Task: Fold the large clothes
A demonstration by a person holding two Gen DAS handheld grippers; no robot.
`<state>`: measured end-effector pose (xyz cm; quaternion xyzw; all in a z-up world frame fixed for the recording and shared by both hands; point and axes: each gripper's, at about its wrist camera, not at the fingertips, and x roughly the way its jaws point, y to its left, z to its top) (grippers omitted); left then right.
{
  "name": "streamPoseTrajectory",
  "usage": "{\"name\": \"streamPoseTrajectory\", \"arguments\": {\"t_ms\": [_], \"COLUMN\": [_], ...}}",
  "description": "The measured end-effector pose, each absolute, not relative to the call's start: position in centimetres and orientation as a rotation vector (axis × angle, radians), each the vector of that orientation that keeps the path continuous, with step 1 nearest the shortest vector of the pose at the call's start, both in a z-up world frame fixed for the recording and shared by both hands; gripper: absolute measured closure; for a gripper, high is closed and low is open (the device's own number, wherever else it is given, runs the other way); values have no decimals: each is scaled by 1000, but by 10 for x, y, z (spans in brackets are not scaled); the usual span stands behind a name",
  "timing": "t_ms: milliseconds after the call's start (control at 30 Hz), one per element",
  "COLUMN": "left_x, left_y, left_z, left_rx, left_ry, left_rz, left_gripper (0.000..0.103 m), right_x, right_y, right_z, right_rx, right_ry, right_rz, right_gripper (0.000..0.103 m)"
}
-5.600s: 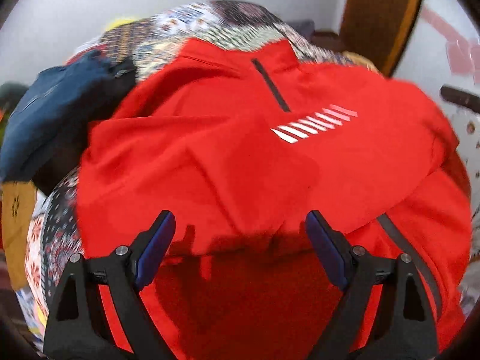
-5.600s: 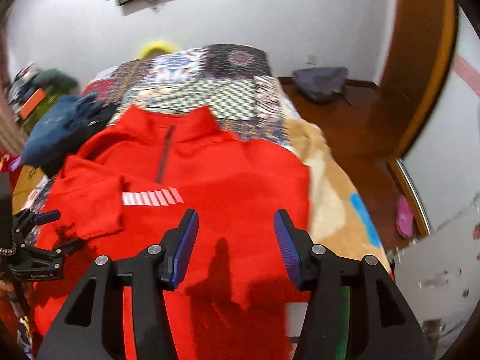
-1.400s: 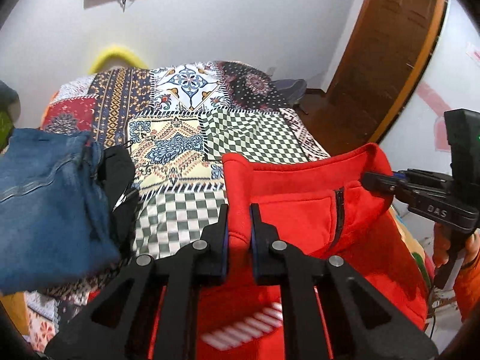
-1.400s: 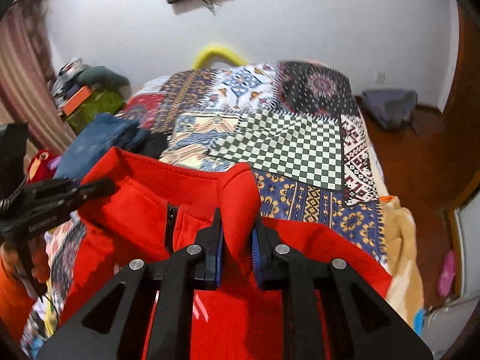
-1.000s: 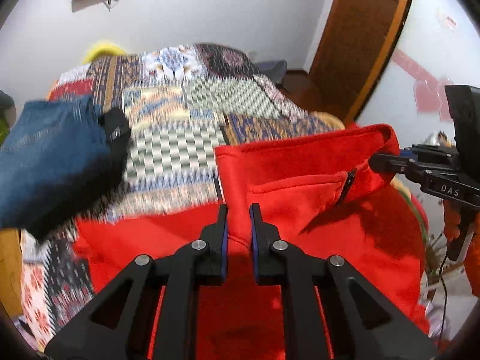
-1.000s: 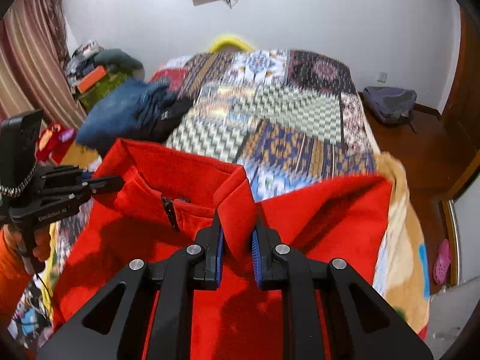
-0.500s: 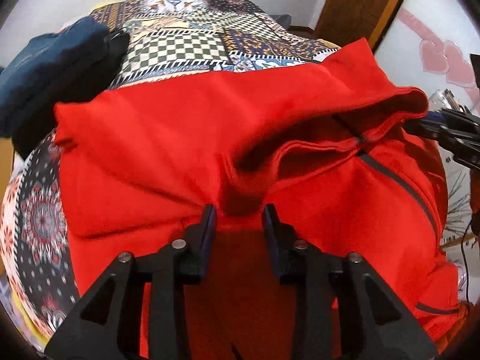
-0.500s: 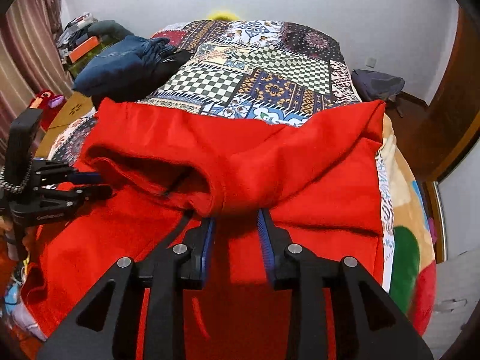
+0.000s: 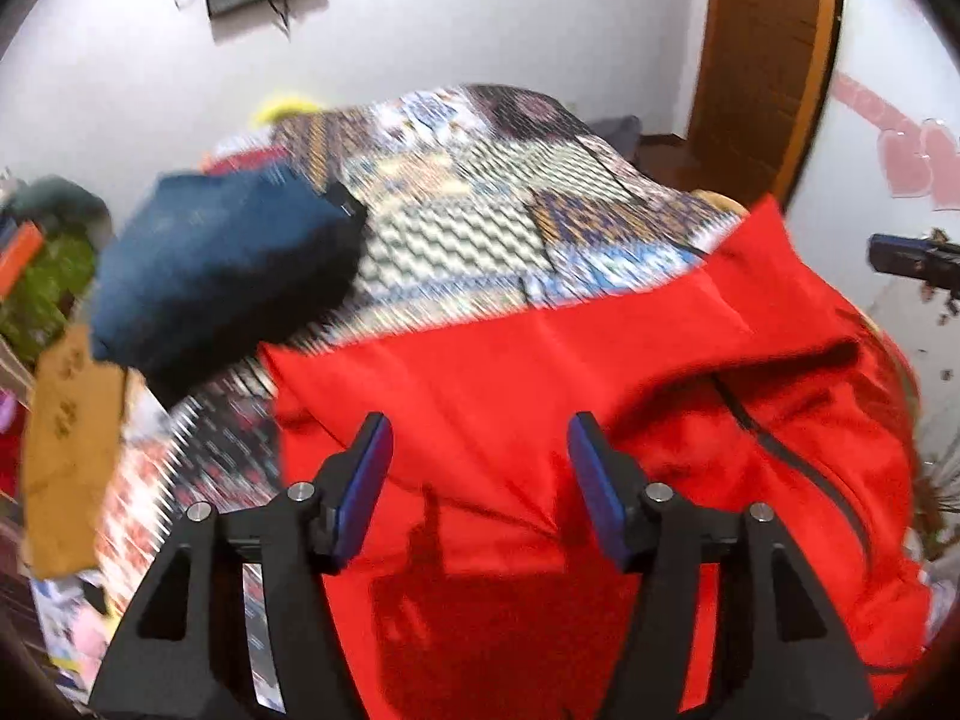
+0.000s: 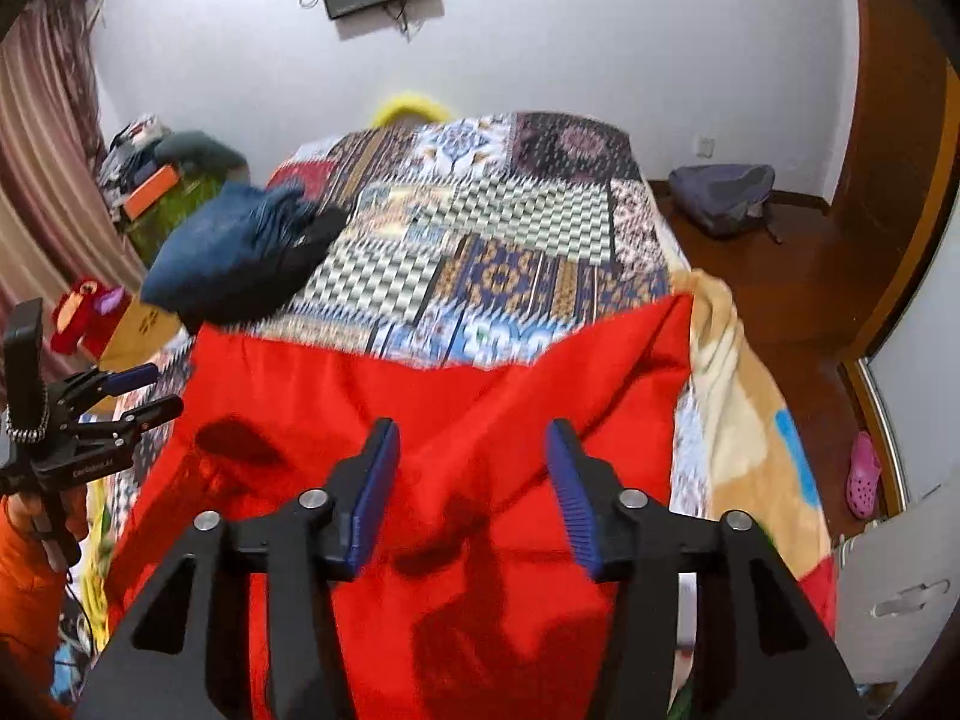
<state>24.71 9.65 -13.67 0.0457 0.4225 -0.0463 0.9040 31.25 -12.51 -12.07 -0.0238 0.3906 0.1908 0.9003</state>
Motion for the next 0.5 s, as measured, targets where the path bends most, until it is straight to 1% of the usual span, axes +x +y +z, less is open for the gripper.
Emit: {"name": "streamPoseTrajectory", "arguments": {"t_ms": [67,133,167,200,333,500], "left_x": [264,281,289,297,322,337], "left_y": [100,104,106,107,109,128], "left_z": [-136,-138,-141,-144,-167,-212], "left_rx": [100,88,76,59,-2,-47], "left_ry": [866,870,875,883,934,1053], "left_rz": [-78,-68,-68,-71,-91,-13], "left_gripper": [40,38,38,37,37,37], "right_x": [326,340,347,354,378,393], "right_y": [-121,-117,-114,-110,-102,-115], "right_z": [-121,-126,-131,-138,-173,-206], "right_rx": [-46,-41,-36,-29,11,26], "right_ry": [814,833,845,862,977,1079], "right_rz": [400,407,413,423,446,389], "right_gripper": [54,49,44,43,43,43]}}
